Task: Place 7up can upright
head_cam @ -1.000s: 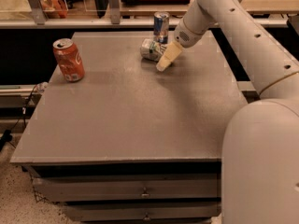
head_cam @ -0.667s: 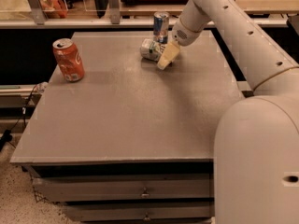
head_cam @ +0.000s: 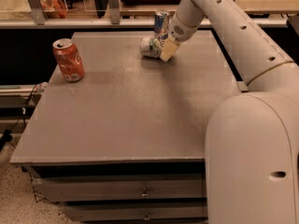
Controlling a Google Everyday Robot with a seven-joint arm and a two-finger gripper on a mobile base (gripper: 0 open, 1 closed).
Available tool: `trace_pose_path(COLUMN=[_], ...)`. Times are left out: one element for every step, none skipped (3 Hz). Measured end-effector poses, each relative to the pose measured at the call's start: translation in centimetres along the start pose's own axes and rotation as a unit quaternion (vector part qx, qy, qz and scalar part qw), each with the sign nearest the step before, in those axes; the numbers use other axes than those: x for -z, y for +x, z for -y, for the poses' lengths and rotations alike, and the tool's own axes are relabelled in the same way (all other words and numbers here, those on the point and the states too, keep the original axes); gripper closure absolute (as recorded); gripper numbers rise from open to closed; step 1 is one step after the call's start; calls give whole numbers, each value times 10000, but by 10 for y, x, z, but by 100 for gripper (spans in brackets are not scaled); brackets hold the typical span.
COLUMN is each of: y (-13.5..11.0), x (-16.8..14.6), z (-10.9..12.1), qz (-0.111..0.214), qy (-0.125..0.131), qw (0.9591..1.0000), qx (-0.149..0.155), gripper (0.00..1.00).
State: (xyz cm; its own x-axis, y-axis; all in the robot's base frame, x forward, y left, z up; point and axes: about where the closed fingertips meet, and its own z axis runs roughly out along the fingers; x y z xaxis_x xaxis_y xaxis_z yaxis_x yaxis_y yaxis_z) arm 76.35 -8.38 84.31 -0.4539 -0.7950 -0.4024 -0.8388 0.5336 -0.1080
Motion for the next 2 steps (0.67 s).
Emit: trace_pose_path(y=[6, 20], x=[24, 67], z=[6, 16], qz=[-102, -241], qy=[238, 682], qw=[9996, 9969], qx=[102, 303], gripper=[89, 100])
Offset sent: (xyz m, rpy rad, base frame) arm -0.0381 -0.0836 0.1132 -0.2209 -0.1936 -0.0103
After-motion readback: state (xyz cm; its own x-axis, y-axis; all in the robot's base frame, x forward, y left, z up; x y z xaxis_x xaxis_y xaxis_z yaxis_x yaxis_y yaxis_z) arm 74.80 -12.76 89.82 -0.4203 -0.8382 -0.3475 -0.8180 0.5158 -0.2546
